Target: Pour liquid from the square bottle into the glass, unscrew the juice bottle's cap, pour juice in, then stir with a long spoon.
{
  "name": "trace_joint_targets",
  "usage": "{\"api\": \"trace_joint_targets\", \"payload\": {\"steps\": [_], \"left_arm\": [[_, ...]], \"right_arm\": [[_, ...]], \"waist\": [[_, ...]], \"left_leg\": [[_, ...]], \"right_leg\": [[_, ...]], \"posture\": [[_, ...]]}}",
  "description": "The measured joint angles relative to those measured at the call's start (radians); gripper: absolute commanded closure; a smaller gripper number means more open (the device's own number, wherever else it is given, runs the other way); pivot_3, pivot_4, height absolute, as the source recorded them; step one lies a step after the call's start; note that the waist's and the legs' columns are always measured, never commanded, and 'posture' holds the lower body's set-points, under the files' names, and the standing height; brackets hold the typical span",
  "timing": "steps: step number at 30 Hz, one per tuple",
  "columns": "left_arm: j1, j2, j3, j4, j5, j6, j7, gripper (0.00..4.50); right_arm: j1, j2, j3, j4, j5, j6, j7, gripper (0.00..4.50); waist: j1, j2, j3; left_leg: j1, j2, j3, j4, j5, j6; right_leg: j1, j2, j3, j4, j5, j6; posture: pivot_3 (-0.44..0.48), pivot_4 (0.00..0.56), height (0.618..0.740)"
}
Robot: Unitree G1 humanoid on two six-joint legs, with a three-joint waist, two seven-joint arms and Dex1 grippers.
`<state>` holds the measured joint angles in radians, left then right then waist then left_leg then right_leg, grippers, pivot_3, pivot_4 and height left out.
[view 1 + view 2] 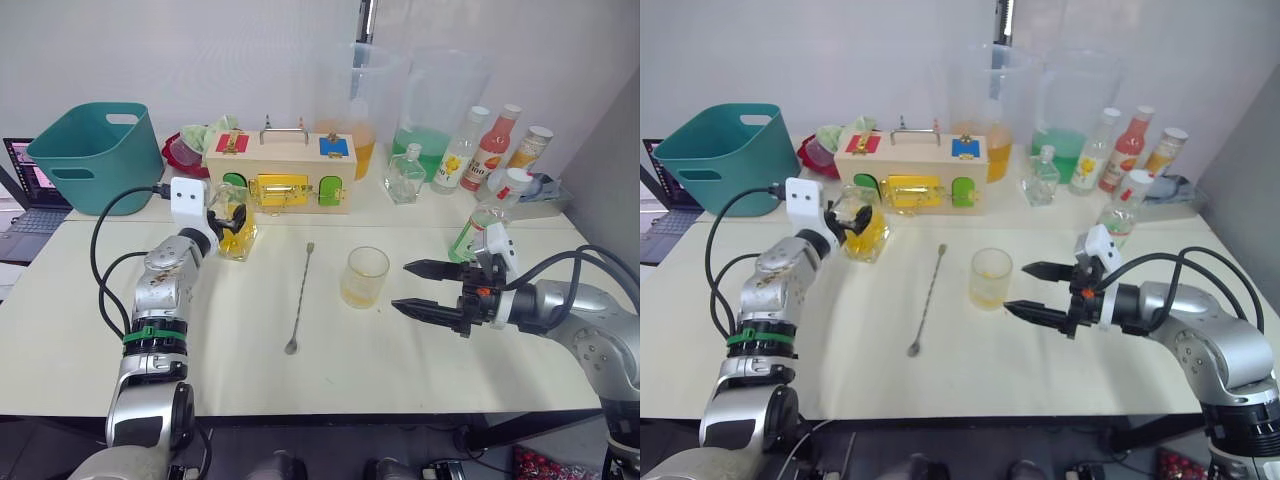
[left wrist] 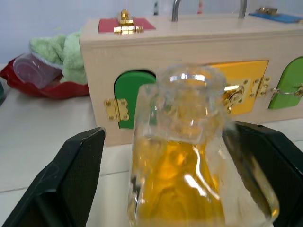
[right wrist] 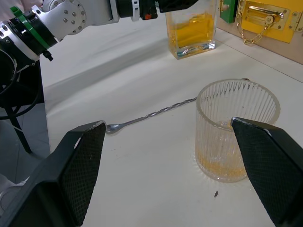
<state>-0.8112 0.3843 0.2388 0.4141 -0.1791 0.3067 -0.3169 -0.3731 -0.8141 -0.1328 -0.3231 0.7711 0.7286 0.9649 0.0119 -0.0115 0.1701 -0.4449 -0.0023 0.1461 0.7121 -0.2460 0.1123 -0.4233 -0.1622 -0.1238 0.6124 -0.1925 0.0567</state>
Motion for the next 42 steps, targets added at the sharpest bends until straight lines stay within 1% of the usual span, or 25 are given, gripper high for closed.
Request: {"api": "trace_joint_targets", "payload": {"steps": [4,8,13,15,17,19,22,25,26,29,31,33,35,37,38,42], "left_arm": [[-0.034,0.036,0.024,-0.069,-0.036,0.017,-0.006,0.02],[-0.097,0.089,0.031,-0.176,-0.096,0.072,-0.047,0.02],[-0.158,0.168,0.026,-0.306,-0.225,0.221,-0.187,0.02],[-0.117,0.231,0.011,-0.396,-0.323,0.337,-0.288,0.02],[-0.066,0.27,-0.003,-0.469,-0.402,0.436,-0.366,0.02],[-0.014,0.302,-0.005,-0.523,-0.448,0.489,-0.401,0.02],[0.075,0.356,0.007,-0.587,-0.476,0.522,-0.431,0.02],[0.222,0.393,0.024,-0.62,-0.484,0.504,-0.476,0.02],[0.248,0.393,0.024,-0.62,-0.481,0.498,-0.482,0.02],[0.378,0.399,0.036,-0.621,-0.424,0.408,-0.48,0.02],[0.436,0.385,0.057,-0.601,-0.403,0.349,-0.482,0.02],[0.48,0.359,0.091,-0.588,-0.407,0.312,-0.486,0.02],[0.511,0.353,0.098,-0.571,-0.411,0.297,-0.511,0.02],[0.546,0.367,0.097,-0.572,-0.419,0.268,-0.575,0.02],[0.574,0.377,0.097,-0.577,-0.438,0.252,-0.634,0.02],[0.598,0.377,0.084,-0.578,-0.45,0.189,-0.731,0.02]], "right_arm": [[0.0,-0.001,-0.003,0.001,0.0,0.0,0.007,0.0],[0.0,-0.009,-0.01,0.002,0.001,0.001,0.016,0.0],[-0.003,-0.024,-0.032,0.002,0.027,0.012,0.028,0.0],[-0.002,-0.029,-0.031,0.001,0.035,0.016,0.041,0.0],[0.0,-0.041,-0.031,0.002,0.036,0.023,0.057,0.0],[0.002,-0.041,-0.029,0.001,0.034,0.023,0.063,0.0],[0.016,-0.033,-0.025,0.002,0.019,0.02,0.056,0.0],[0.038,-0.012,-0.019,0.002,0.007,0.002,0.053,0.0],[0.039,-0.009,-0.018,0.002,0.004,-0.001,0.053,0.0],[0.084,0.0,-0.017,-0.005,-0.015,-0.023,0.05,0.0],[0.103,0.014,-0.015,-0.006,-0.046,-0.052,0.031,0.0],[0.124,0.029,-0.016,-0.006,-0.084,-0.09,0.011,0.0],[0.142,0.042,-0.016,-0.006,-0.112,-0.119,-0.011,0.0],[0.159,0.054,-0.02,-0.01,-0.124,-0.132,-0.032,0.0],[0.18,0.071,-0.029,-0.018,-0.13,-0.14,-0.052,0.0],[0.233,0.112,-0.046,-0.042,-0.141,-0.159,-0.11,0.0]], "waist": [[0.0,0.0,0.0],[0.002,0.0,0.0],[-0.001,0.0,0.0],[-0.005,0.0,0.0],[-0.009,0.0,0.0],[-0.009,0.0,0.0],[-0.01,0.0,0.0],[-0.009,0.001,0.0],[-0.006,0.001,0.0],[-0.002,0.001,0.0],[0.0,0.001,0.0],[0.001,0.001,0.0],[0.001,0.001,0.0],[0.0,0.001,-0.001],[-0.001,0.001,-0.001],[0.001,0.001,-0.001]], "left_leg": [[0.0,0.0,0.0,0.0,0.0,0.0],[0.0,0.0,0.0,0.0,0.0,0.0],[0.002,0.0,0.0,0.0,0.0,0.0],[0.003,0.0,0.0,-0.001,0.0,0.0],[0.003,0.001,0.0,-0.001,0.0,0.0],[0.003,0.001,0.0,-0.001,0.001,-0.002],[0.004,0.001,0.0,-0.002,0.001,-0.002],[0.005,0.001,0.0,-0.003,0.001,-0.004],[0.005,0.001,0.0,-0.003,0.001,-0.004],[0.006,0.0,0.0,-0.005,0.0,-0.006],[0.006,0.0,0.001,-0.008,0.0,-0.007],[0.006,0.0,0.0,-0.009,0.0,-0.008],[0.006,0.0,0.0,-0.01,0.001,-0.009],[0.006,0.0,0.001,-0.012,0.001,-0.01],[0.006,0.0,0.001,-0.014,0.002,-0.011],[0.006,0.0,0.001,-0.017,0.004,-0.015]], "right_leg": [[0.0,0.0,0.0,0.0,0.0,0.0],[0.0,0.0,0.0,0.0,0.0,0.0],[0.001,0.001,0.0,0.0,0.0,0.0],[0.001,0.001,0.001,0.001,0.0,0.0],[0.001,0.001,0.001,0.002,0.0,0.0],[0.001,0.001,0.001,0.001,0.0,0.0],[0.001,0.001,0.002,0.001,-0.001,0.0],[0.001,0.001,0.002,0.001,-0.001,-0.001],[0.001,0.001,0.002,0.0,-0.001,-0.001],[0.0,0.001,0.002,-0.002,-0.001,-0.002],[-0.001,-0.001,0.002,-0.003,-0.001,-0.002],[-0.002,-0.001,0.002,-0.003,-0.001,-0.002],[-0.002,-0.001,0.002,-0.002,-0.002,-0.002],[-0.002,-0.001,0.002,-0.002,-0.002,-0.003],[-0.002,-0.001,0.003,-0.002,-0.002,-0.003],[-0.003,-0.001,0.001,-0.002,-0.003,-0.006]], "posture": [[0.0,0.15,0.74],[0.0,0.15,0.74],[0.0,0.15,0.74],[0.0,0.15,0.74],[0.0,0.15,0.74],[0.0,0.15,0.74],[0.0,0.15,0.74],[0.0,0.15,0.74],[0.0,0.15,0.74],[0.0,0.15,0.74],[0.0,0.15,0.74],[0.0,0.15,0.74],[0.0,0.15,0.74],[0.0,0.15,0.74],[0.0,0.15,0.74],[0.0,0.15,0.74]]}}
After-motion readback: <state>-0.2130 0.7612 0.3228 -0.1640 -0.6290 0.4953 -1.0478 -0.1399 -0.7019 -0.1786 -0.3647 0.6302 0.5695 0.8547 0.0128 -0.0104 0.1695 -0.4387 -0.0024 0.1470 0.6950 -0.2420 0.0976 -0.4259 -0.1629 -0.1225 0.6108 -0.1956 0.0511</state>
